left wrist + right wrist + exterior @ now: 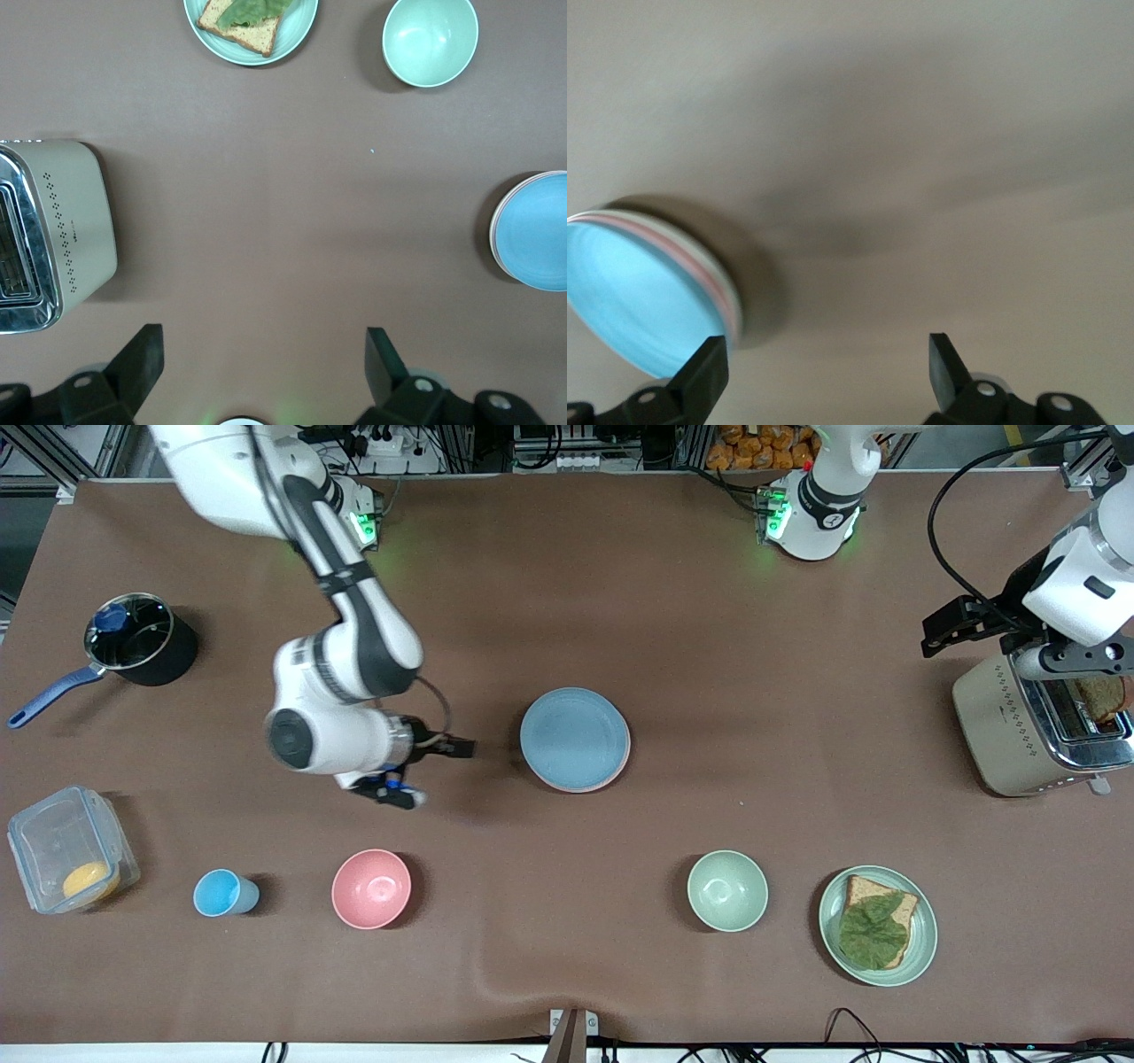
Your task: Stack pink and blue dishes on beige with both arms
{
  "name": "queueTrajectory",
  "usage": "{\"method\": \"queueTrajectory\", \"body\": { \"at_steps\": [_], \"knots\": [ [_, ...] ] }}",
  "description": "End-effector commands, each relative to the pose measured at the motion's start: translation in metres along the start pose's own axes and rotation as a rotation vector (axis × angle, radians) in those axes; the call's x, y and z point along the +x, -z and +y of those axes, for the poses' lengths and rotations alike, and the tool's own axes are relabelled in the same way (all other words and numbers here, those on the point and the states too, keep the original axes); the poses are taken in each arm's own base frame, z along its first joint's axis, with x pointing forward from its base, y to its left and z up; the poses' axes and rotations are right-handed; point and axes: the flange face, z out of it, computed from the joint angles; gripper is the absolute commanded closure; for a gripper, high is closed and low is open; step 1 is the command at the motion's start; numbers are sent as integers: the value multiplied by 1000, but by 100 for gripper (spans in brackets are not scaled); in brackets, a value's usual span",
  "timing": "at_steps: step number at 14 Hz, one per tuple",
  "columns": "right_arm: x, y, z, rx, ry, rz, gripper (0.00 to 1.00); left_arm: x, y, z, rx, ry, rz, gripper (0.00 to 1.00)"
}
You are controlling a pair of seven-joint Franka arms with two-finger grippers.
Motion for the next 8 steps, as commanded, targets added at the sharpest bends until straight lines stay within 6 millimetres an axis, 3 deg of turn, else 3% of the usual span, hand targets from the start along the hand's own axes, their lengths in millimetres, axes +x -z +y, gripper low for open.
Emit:
{"method": "queueTrajectory", "body": {
  "at_steps": [1,5,8],
  "knots": [
    [-3,44,39,-64,55,22,0,3,4,-2,14,-18,3,0],
    [-4,117,122,-168,178,36,0,-1,4,3,9,-26,-2,0],
    [-25,189,173,-207,310,103,0,-11,7,9,23,-30,-19,0]
  ]
}}
